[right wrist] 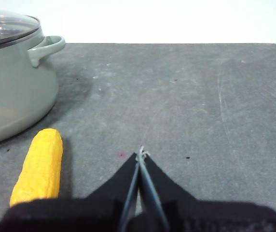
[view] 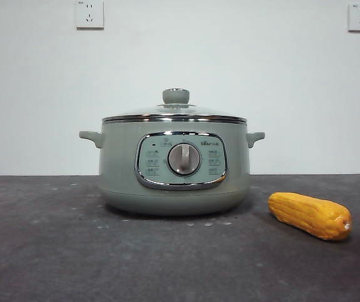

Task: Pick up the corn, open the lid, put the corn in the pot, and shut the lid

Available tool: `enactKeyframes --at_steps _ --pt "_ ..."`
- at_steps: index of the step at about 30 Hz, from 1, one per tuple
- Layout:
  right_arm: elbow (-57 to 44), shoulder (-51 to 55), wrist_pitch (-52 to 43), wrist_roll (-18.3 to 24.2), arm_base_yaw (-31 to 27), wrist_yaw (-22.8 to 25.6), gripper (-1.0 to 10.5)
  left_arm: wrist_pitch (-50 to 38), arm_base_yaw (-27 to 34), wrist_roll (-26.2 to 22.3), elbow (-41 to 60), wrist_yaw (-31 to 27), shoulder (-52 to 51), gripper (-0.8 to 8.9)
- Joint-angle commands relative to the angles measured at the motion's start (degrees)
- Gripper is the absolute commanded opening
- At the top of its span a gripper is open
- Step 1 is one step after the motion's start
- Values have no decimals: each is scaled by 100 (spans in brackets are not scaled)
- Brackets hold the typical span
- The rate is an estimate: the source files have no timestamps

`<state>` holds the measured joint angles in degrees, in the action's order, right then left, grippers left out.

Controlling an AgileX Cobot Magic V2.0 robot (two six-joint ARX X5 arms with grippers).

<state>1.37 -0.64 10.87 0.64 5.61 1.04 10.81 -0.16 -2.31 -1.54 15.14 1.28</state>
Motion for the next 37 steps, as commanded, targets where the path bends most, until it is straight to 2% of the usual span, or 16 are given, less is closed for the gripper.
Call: enactKeyframes --at_steps 1,20,24,26,29,31,33,37 --pt "-50 15 -31 -66 -4 2 2 -61 13 35 59 -11 -2 -3" --pt "-50 15 -83 -85 -4 -22 1 -63 13 131 59 20 -2 -4" --pt "90 15 -109 -793 -4 -22 -9 -55 13 678 -24 24 -2 -6" --pt "264 11 -101 -986 -4 -20 -10 2 13 861 -157 24 0 -7" --pt "599 -7 -96 -1169 -4 -26 -10 177 11 894 -479 26 39 -6" --pt "855 -83 -94 -1307 0 -83 -11 286 11 1080 -745 28 116 -6" --pt "1169 -236 -2 -1316 0 -170 -11 382 11 1248 -1073 31 243 -6" --pt "1871 -675 522 -1307 0 -367 -11 713 11 1259 -1797 33 564 -6"
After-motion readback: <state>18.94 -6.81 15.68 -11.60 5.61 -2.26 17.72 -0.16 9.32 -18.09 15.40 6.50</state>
